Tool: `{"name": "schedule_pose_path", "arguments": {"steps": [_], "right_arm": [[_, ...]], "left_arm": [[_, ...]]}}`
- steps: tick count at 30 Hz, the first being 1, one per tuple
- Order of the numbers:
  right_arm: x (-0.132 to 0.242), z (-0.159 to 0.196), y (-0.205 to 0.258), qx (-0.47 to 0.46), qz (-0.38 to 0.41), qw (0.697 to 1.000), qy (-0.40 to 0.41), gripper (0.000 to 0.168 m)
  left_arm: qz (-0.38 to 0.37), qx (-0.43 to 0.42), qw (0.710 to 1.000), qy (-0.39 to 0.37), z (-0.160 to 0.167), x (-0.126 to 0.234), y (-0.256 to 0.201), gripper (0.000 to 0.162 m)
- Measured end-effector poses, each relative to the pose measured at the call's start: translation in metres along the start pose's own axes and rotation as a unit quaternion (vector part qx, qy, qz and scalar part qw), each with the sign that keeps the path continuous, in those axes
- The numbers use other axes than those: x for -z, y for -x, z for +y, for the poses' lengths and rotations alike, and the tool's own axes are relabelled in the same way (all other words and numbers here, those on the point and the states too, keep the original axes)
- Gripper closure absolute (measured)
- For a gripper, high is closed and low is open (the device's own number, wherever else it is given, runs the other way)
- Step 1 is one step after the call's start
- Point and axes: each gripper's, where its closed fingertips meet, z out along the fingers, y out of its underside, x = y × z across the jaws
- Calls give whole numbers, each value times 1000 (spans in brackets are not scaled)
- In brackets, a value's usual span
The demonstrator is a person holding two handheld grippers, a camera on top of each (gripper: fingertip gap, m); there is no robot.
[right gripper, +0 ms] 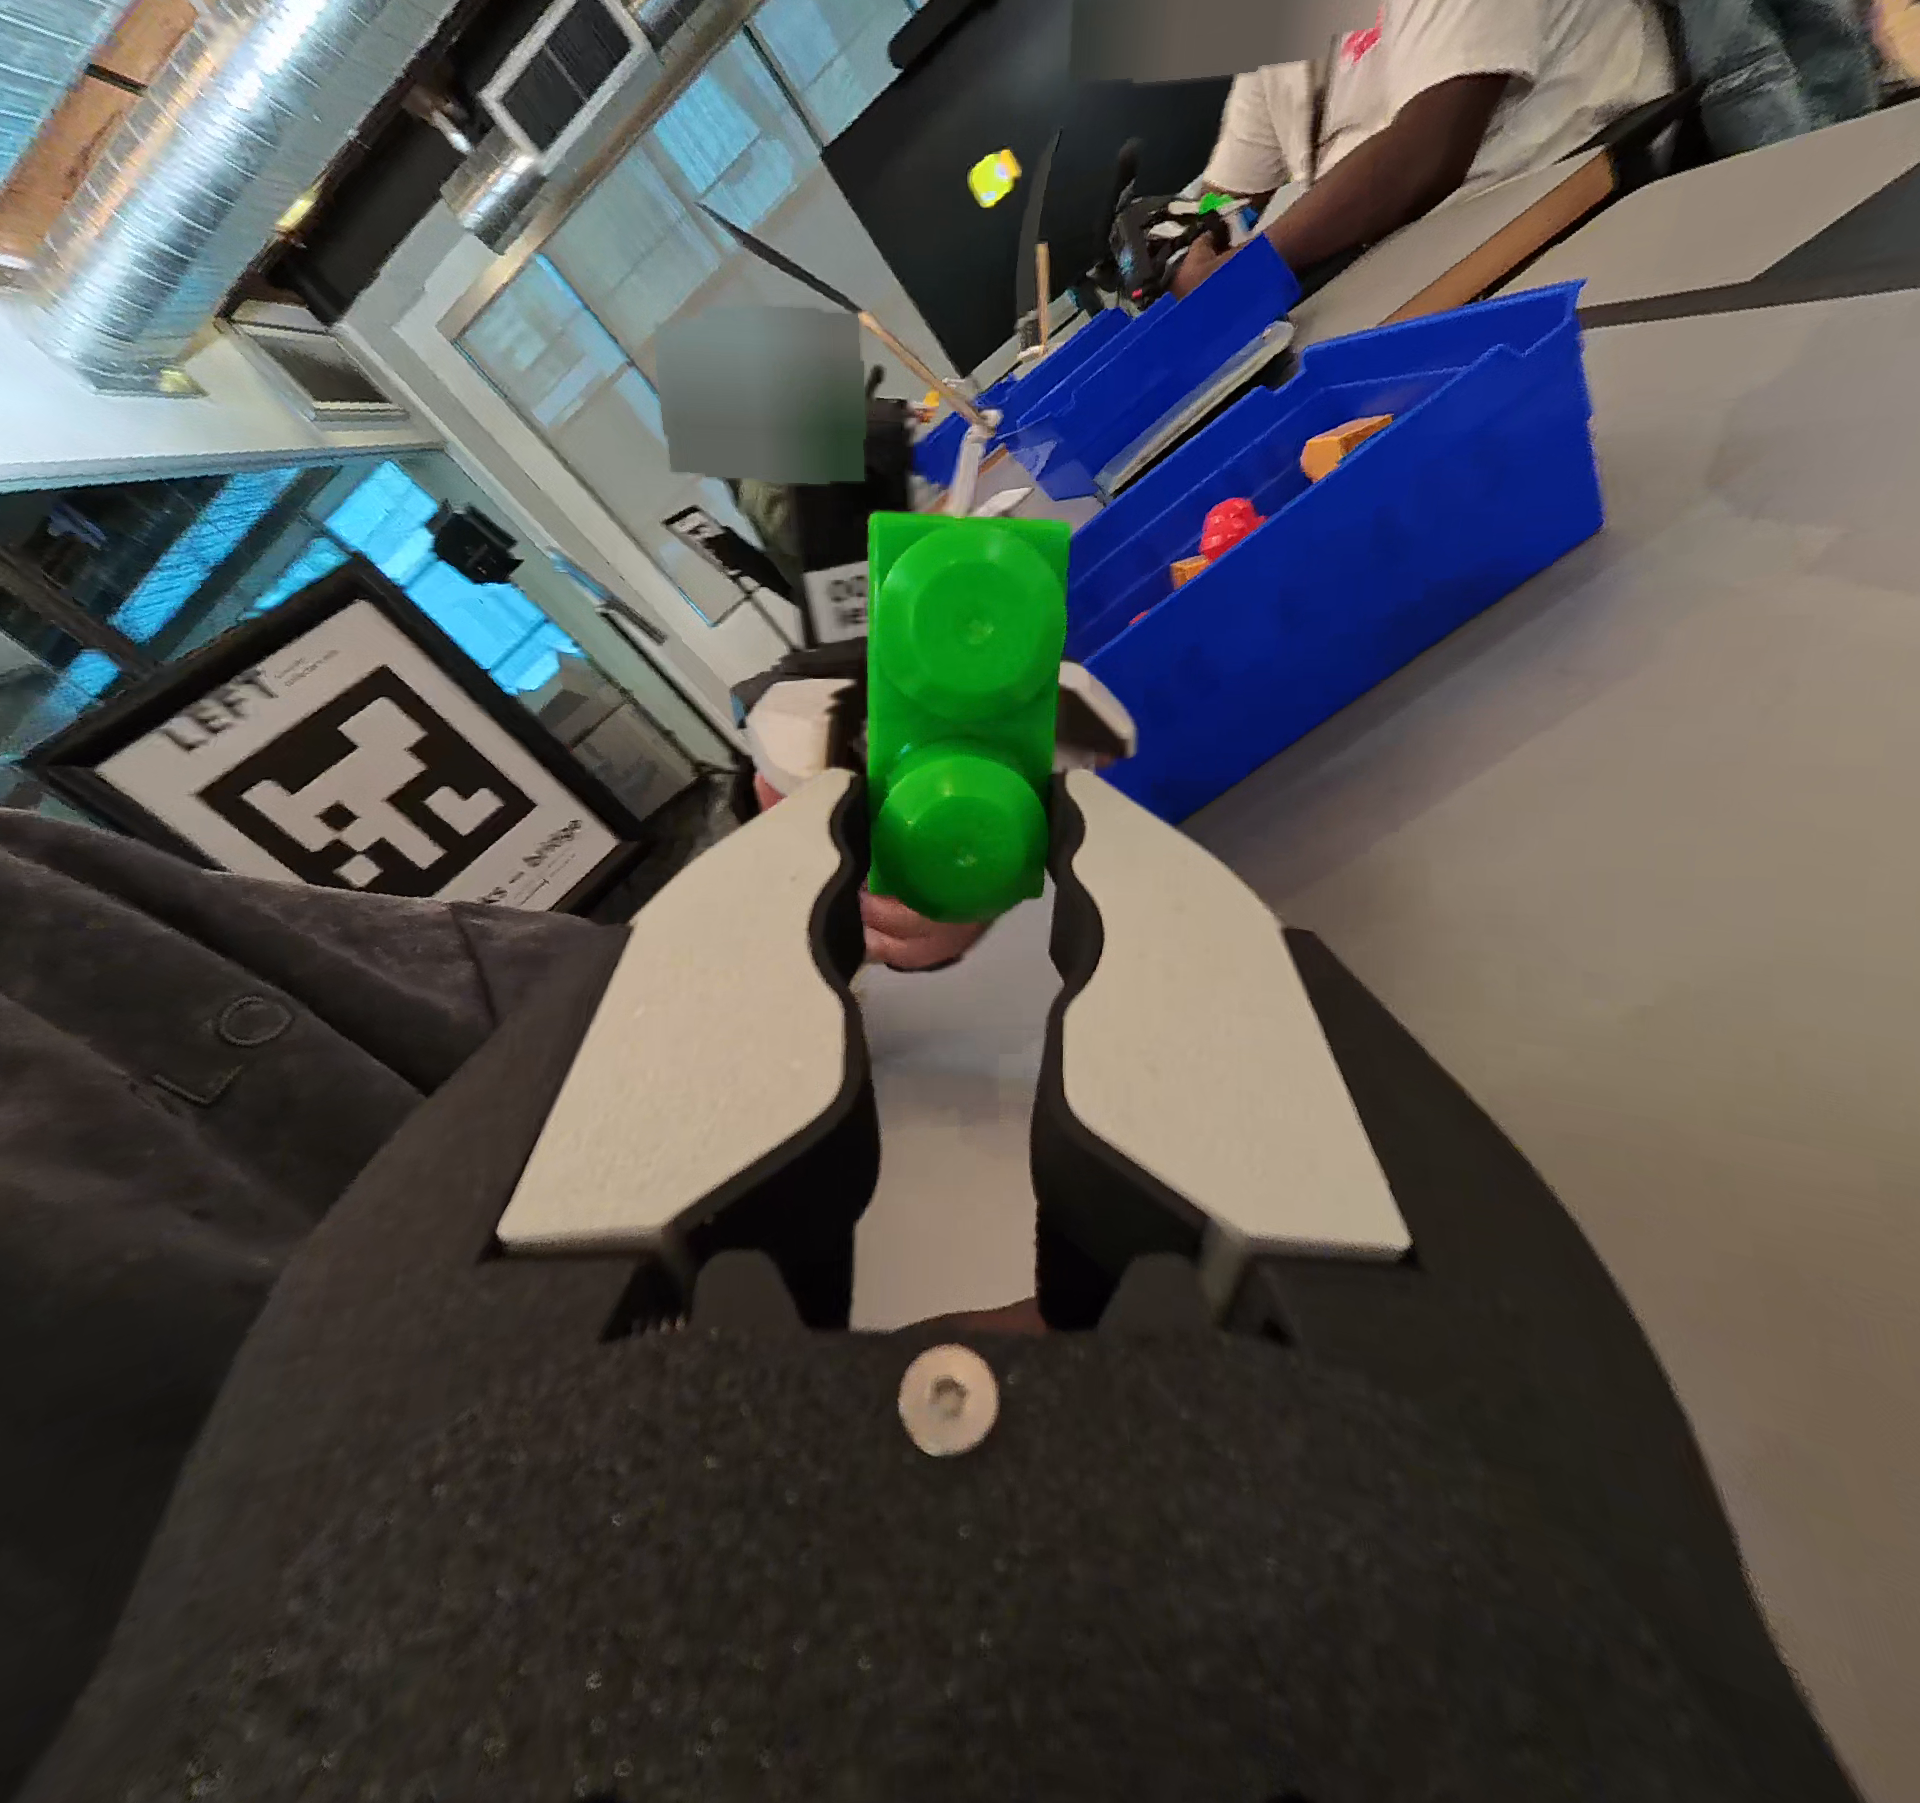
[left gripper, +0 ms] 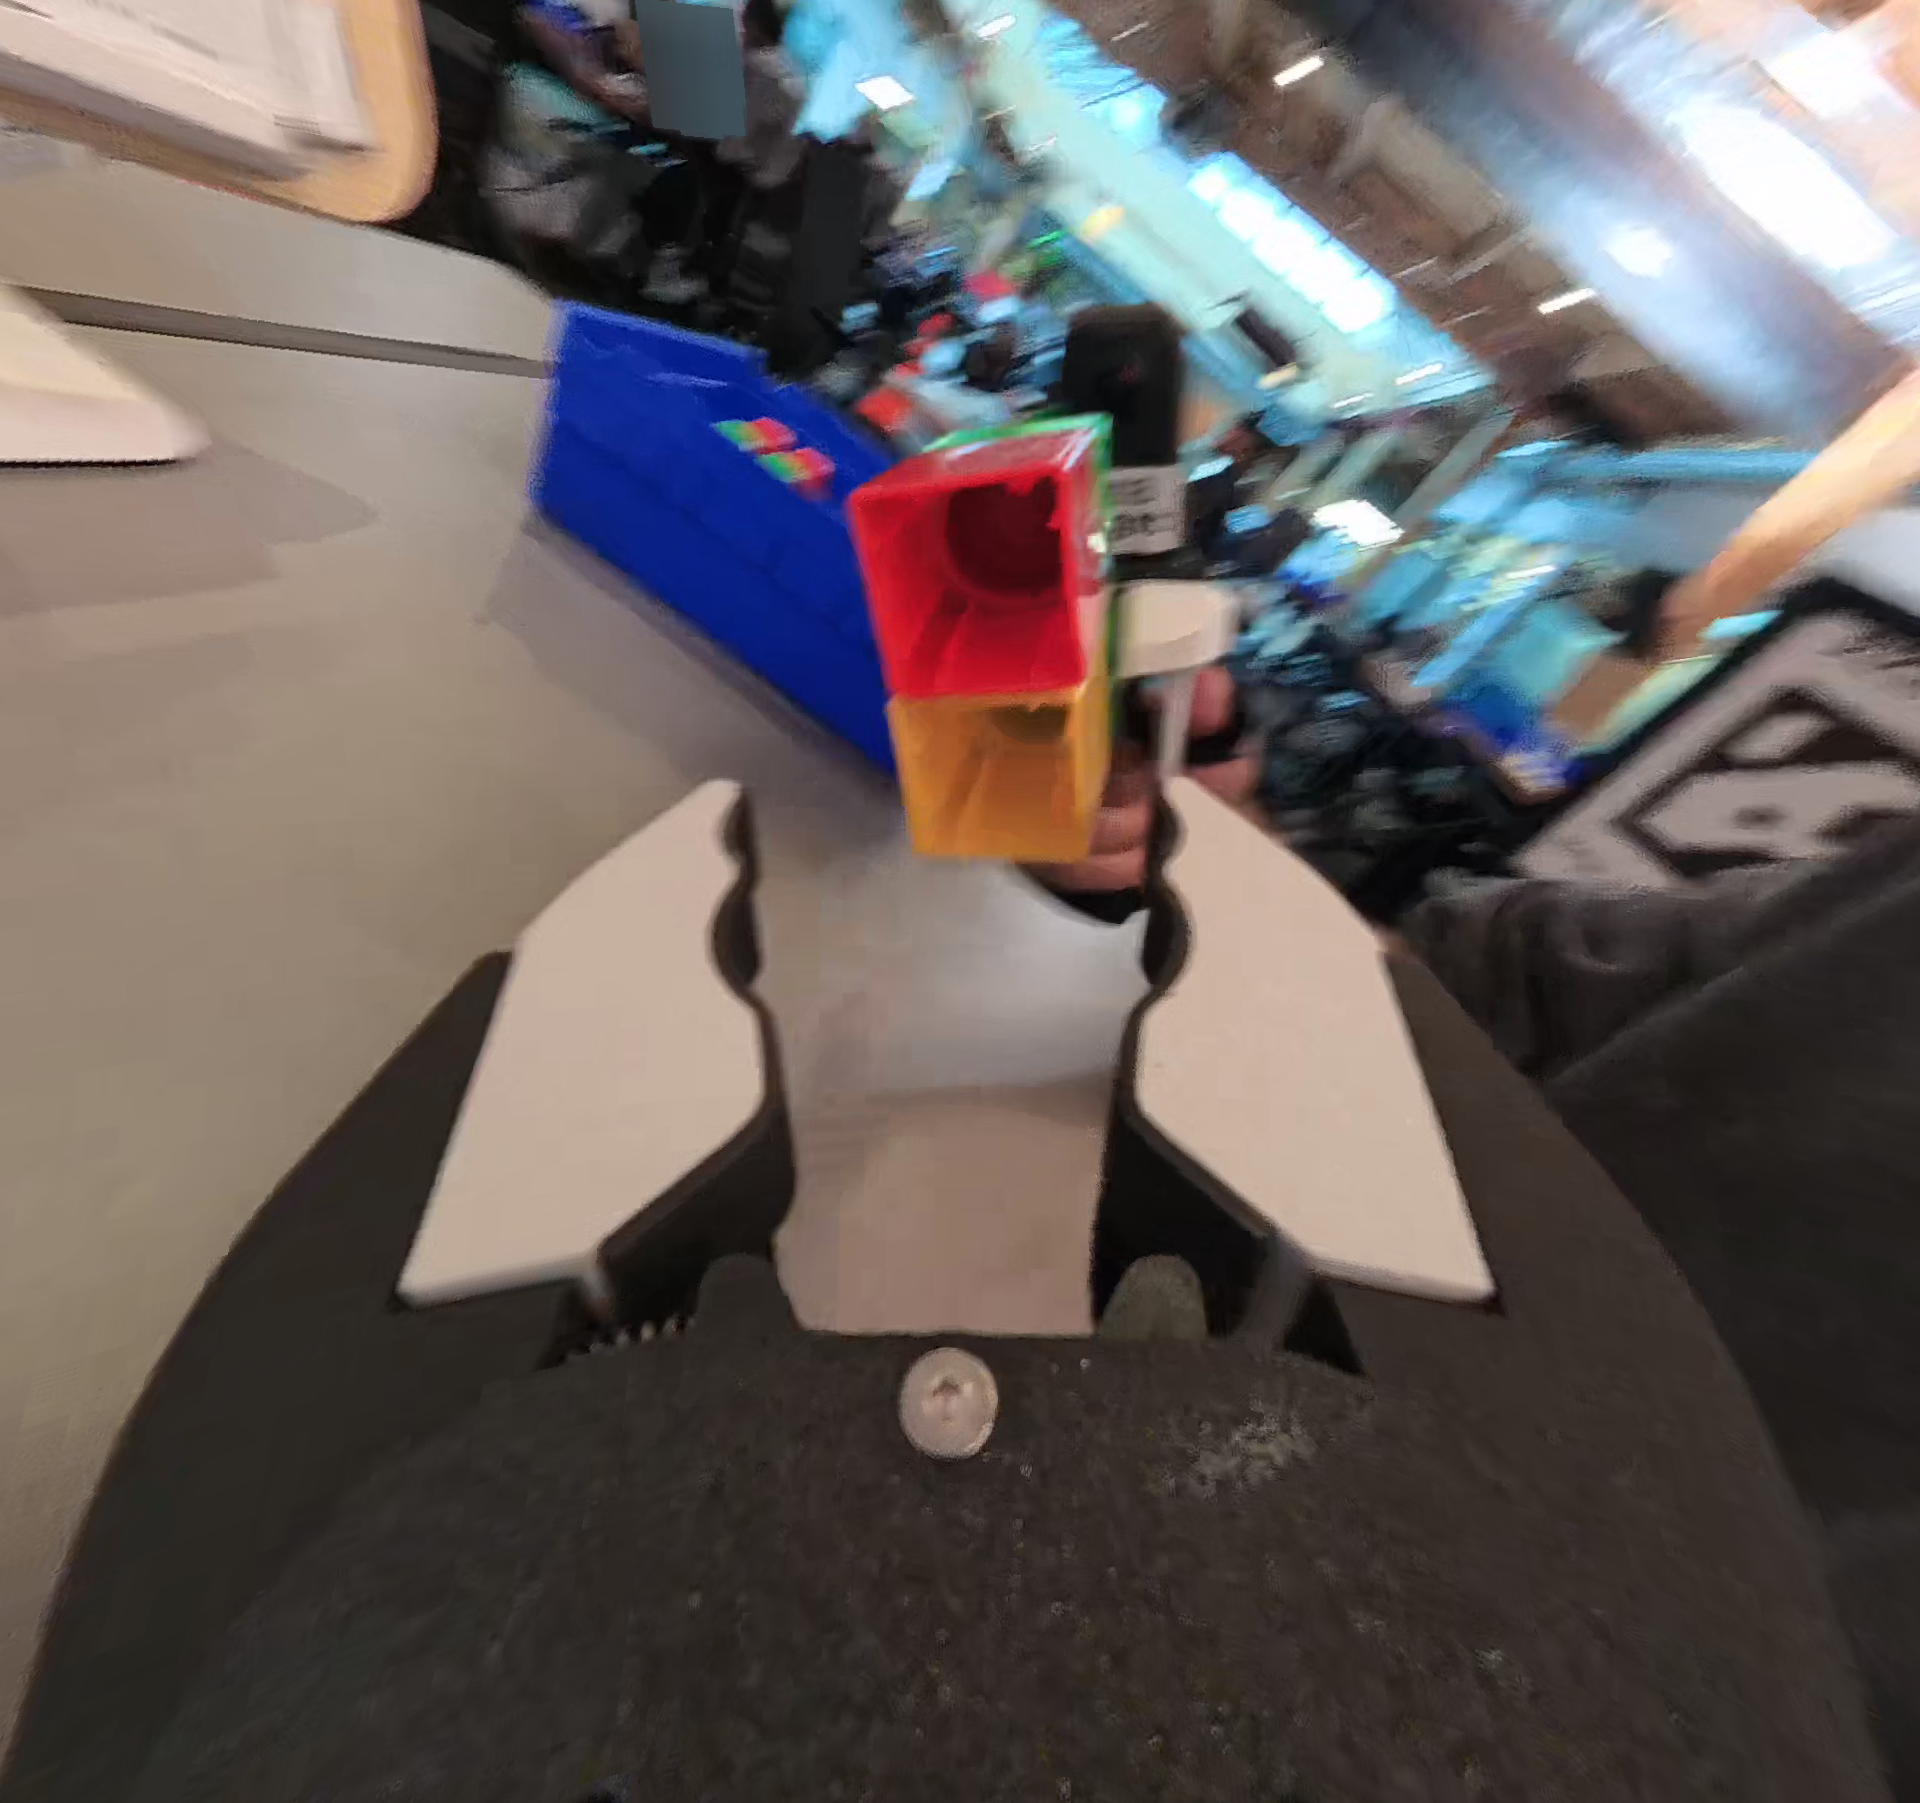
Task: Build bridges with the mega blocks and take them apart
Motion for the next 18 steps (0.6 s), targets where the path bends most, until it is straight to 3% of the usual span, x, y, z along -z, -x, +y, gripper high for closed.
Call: {"name": "schedule_pose_path", "arguments": {"steps": [1, 3, 6, 7, 10, 12, 15, 18], "right_arm": [[6, -1, -3, 10, 22, 1000, -5, 136], [23, -8, -6, 15, 53, 998, -26, 136], [55, -21, -14, 32, 137, 988, -59, 136], [69, -28, -14, 40, 172, 982, -72, 136], [140, -70, -10, 85, 312, 940, -108, 136], [201, -98, -16, 101, 435, 890, -94, 137], [260, -112, -70, 98, 584, 805, 32, 136], [266, -95, -151, 27, 617, 771, 155, 136]], "left_arm": [[-53, -24, 998, 12, 3, 5, 10, 83], [-186, -96, 977, 27, 6, 23, 32, 82], [-370, -166, 914, 18, 9, 57, 53, 81], [-395, -166, 904, 18, 14, 61, 54, 82], [-365, -140, 919, 46, 29, 47, 43, 85], [-343, -133, 928, 54, 32, 38, 37, 87], [-323, -129, 935, 61, 36, 27, 32, 91], [-304, -112, 943, 74, 43, 17, 29, 91]]}}
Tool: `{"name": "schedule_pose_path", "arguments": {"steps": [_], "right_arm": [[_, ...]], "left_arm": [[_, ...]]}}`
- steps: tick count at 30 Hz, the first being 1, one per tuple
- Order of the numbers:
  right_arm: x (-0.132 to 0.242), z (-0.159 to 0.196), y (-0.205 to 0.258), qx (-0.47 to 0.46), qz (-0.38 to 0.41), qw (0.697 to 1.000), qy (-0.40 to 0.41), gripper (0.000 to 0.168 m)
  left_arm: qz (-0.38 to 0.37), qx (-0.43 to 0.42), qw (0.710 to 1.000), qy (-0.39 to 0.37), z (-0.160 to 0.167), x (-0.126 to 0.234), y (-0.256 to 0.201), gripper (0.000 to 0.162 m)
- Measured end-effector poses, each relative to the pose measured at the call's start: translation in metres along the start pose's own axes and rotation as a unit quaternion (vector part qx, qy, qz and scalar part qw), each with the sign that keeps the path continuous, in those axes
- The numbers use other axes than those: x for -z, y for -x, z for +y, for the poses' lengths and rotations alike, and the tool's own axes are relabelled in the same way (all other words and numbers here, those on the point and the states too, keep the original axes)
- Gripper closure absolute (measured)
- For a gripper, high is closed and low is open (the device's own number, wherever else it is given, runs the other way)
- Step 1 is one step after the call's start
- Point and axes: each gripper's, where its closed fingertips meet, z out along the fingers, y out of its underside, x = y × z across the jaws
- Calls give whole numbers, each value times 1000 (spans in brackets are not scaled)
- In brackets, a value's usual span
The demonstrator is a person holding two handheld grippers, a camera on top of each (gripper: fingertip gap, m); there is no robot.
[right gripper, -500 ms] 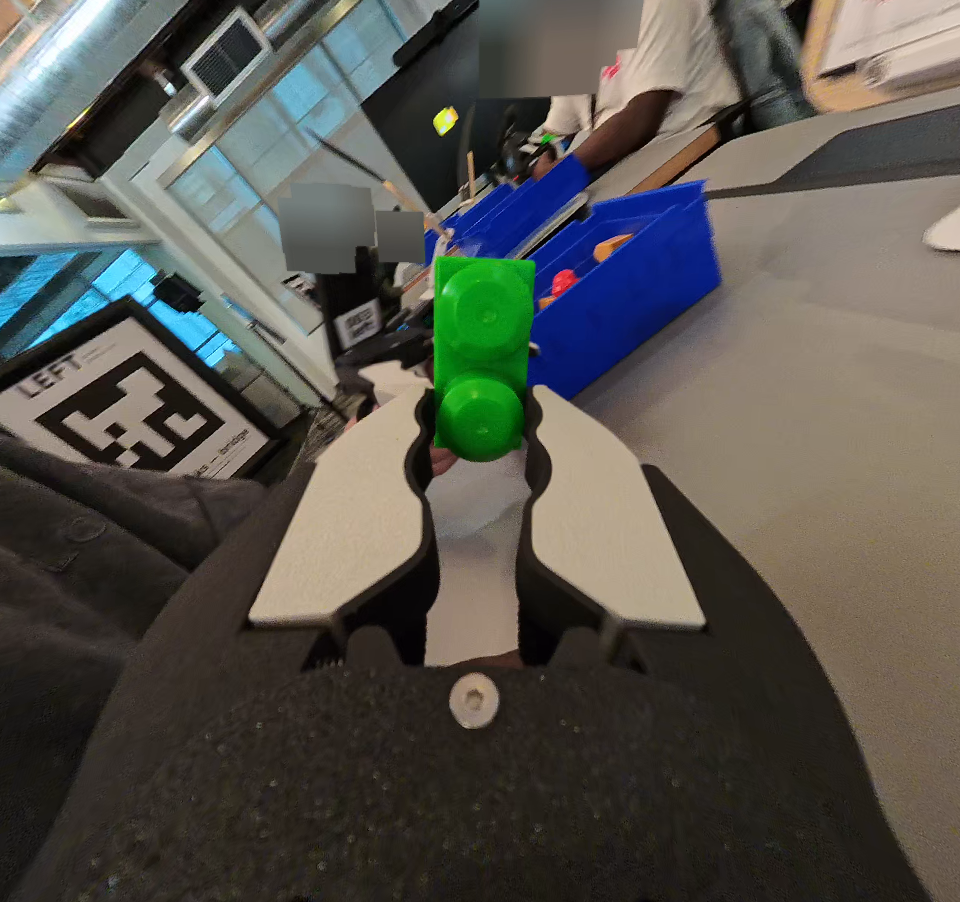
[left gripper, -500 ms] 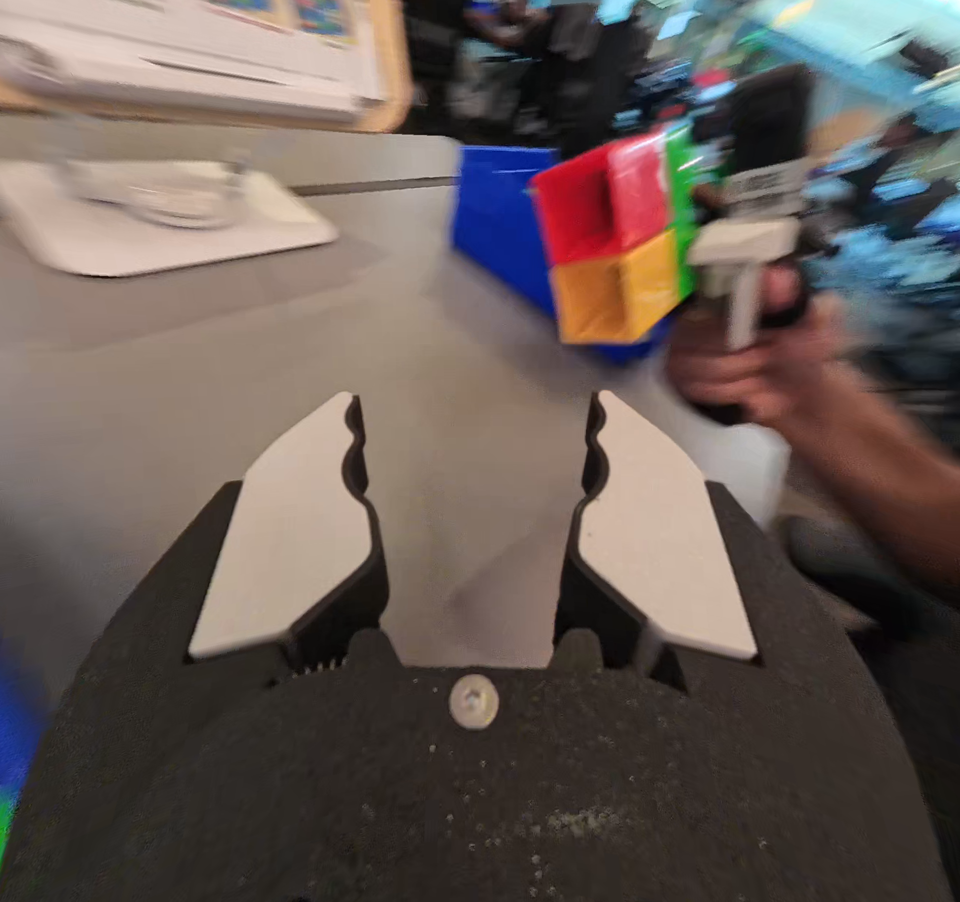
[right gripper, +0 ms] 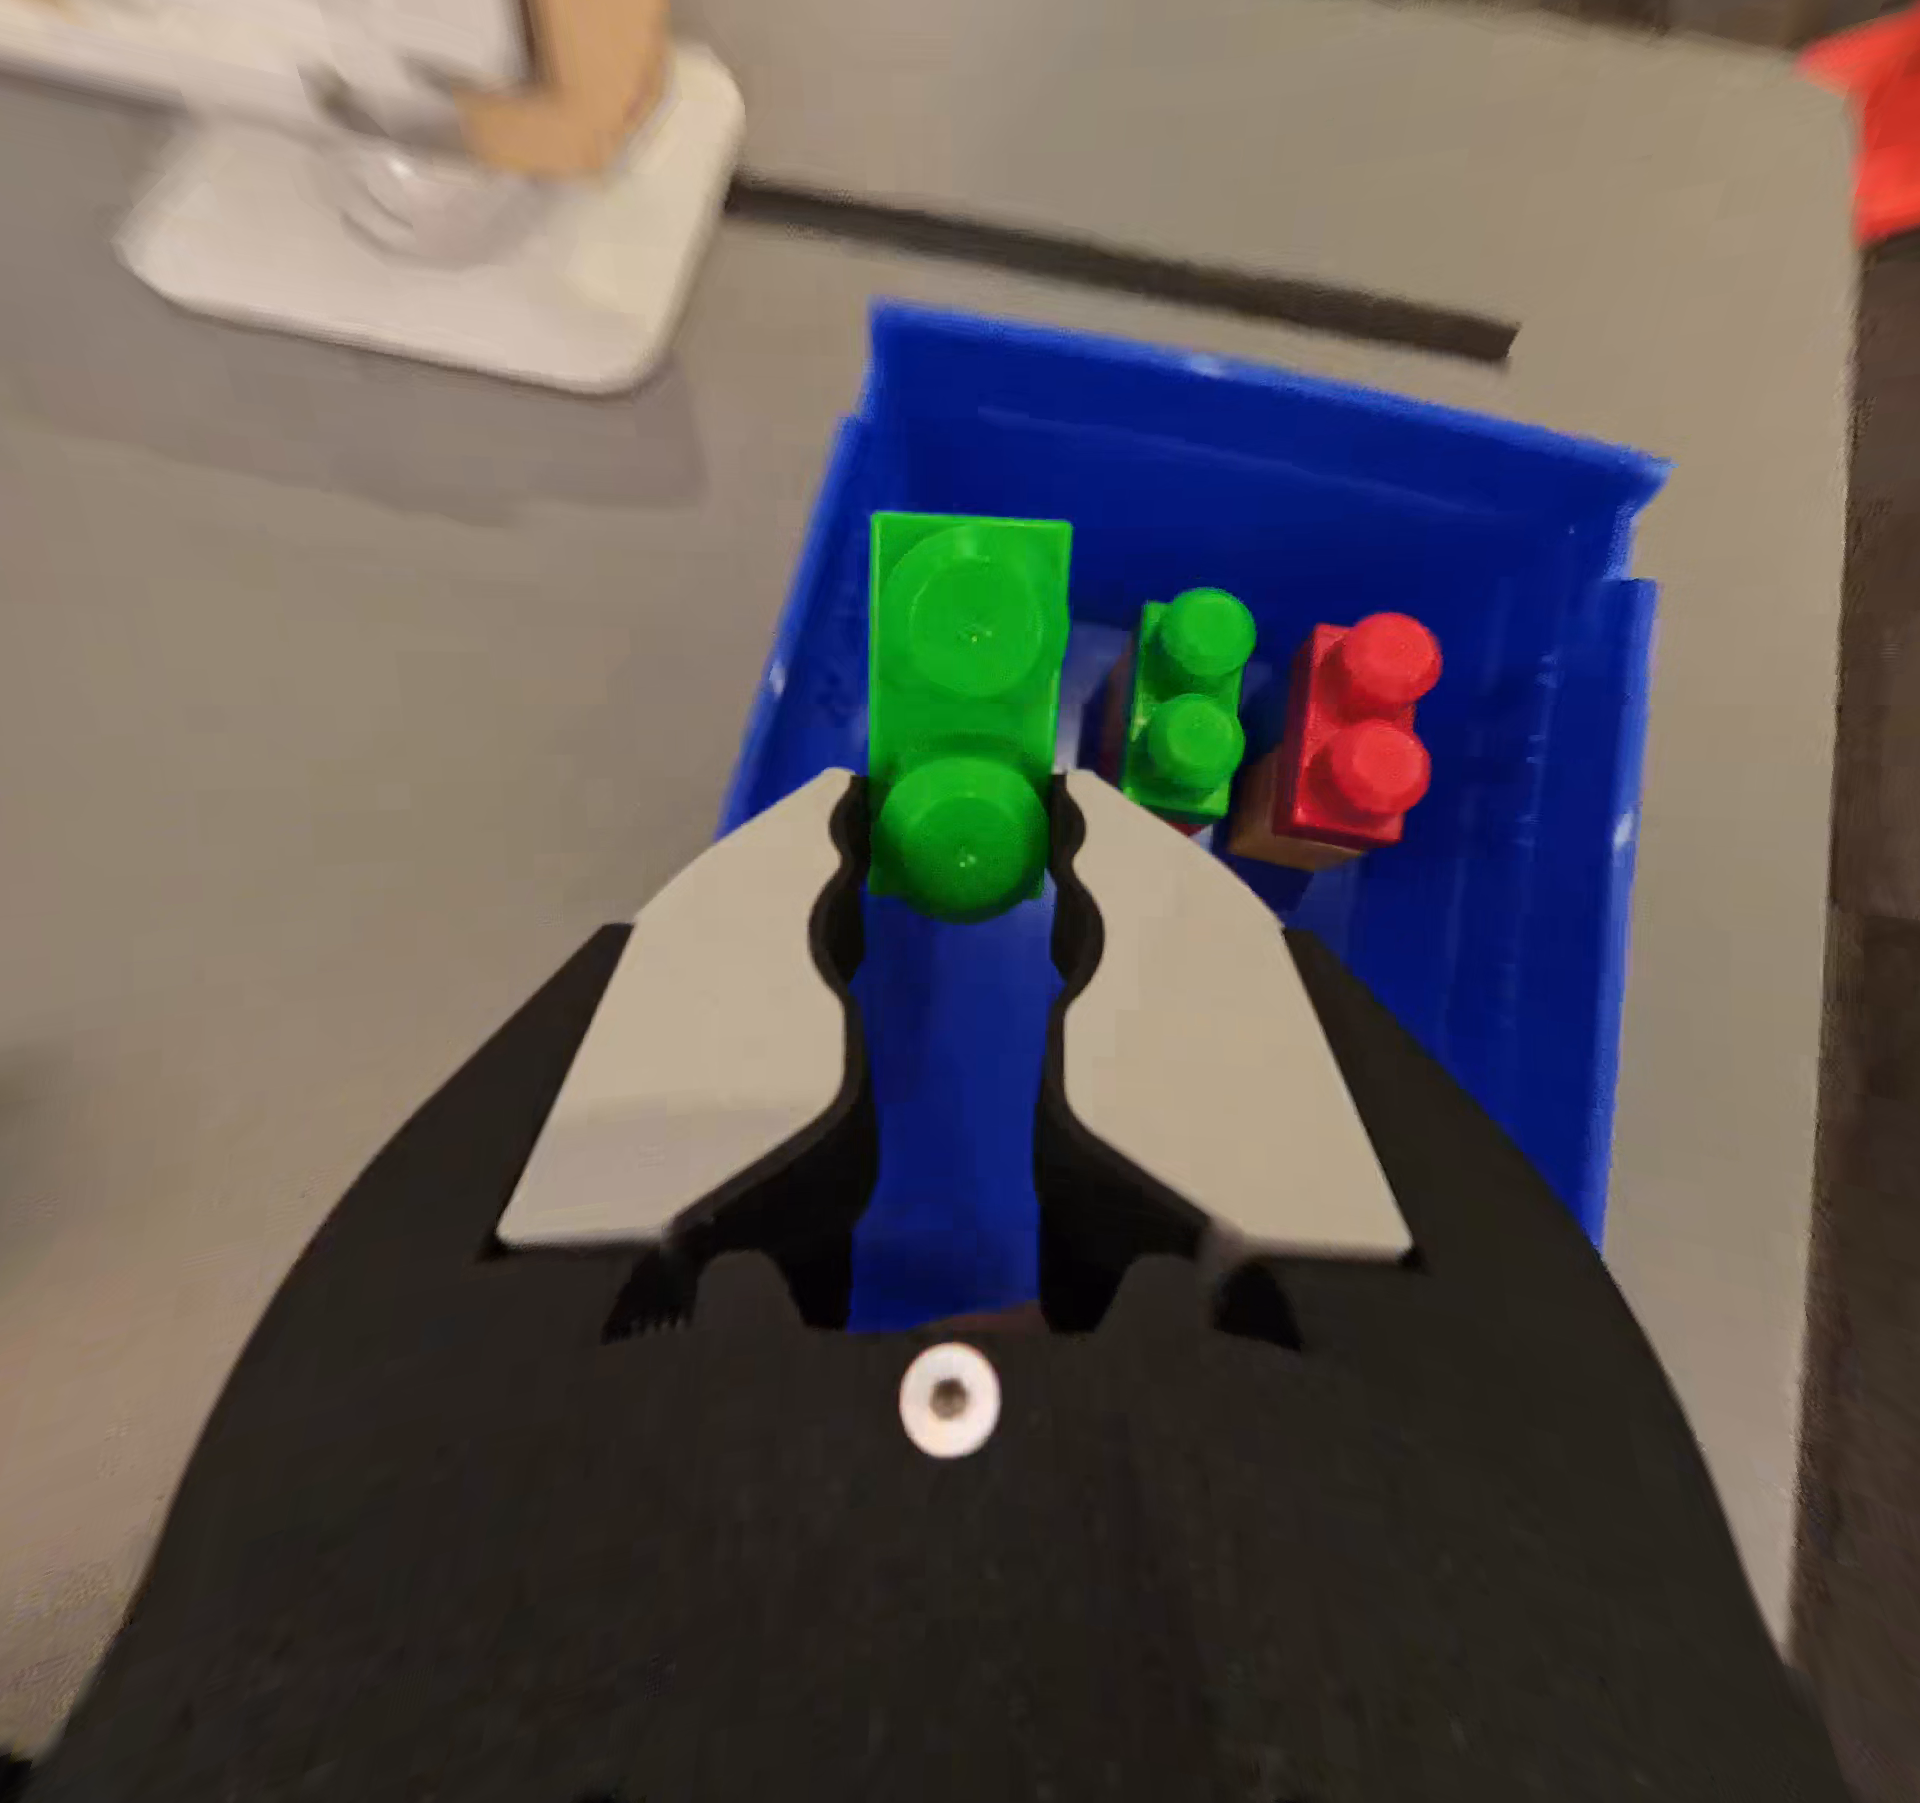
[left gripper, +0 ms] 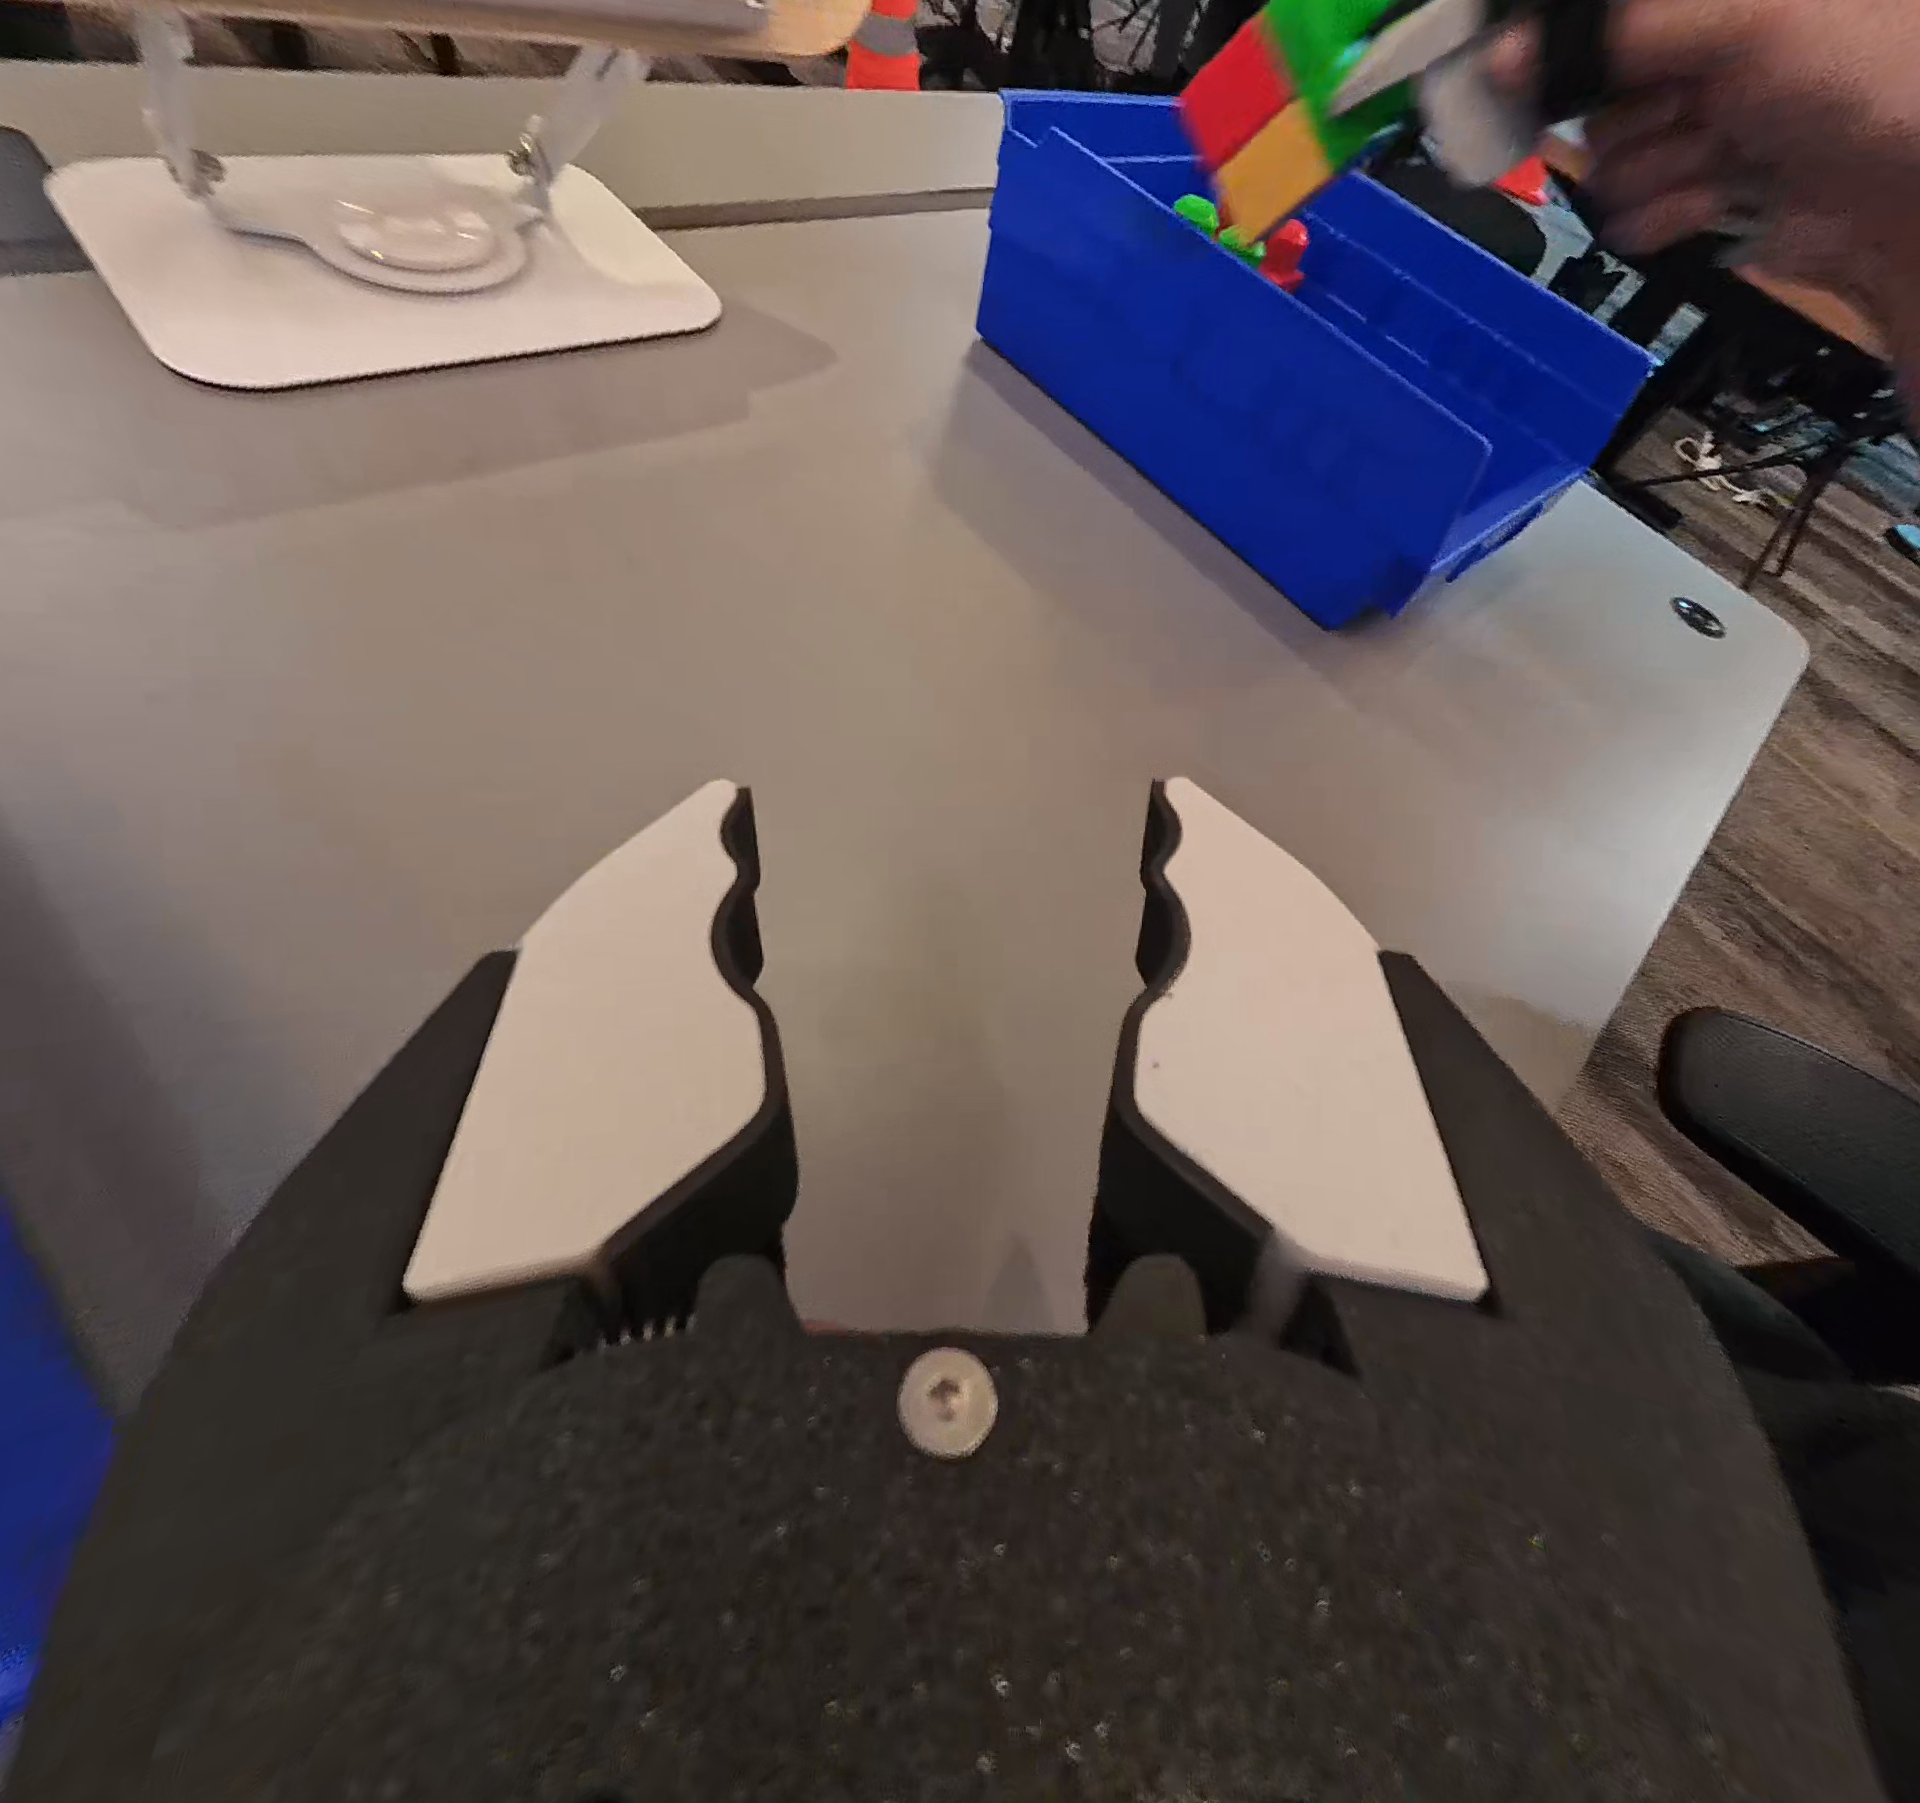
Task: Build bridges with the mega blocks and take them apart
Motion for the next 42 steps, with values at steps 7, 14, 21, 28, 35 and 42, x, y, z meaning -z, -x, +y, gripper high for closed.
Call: {"name": "schedule_pose_path", "arguments": {"steps": [7, 14, 21, 28, 35, 42], "right_arm": [[-102, 20, -9, 42, 70, 969, 232, 136], [-100, 13, -14, 23, 77, 973, 218, 121], [32, -38, 82, 53, -24, 990, -131, 116], [67, 108, 282, 19, -383, 893, -236, 119], [72, 153, 274, -21, -395, 888, -236, 120], [69, 131, 240, 0, -330, 902, -278, 122]], "left_arm": [[21, -17, 999, 37, 7, -5, -20, 91], [24, -4, 999, 30, 6, 5, -18, 91], [11, 5, 1000, 7, 3, 14, -2, 90], [-11, 24, 1000, 4, 10, 24, 9, 91], [-57, -19, 998, 10, 37, 17, 6, 94], [-40, 4, 999, 21, 41, 1, 5, 94]]}}
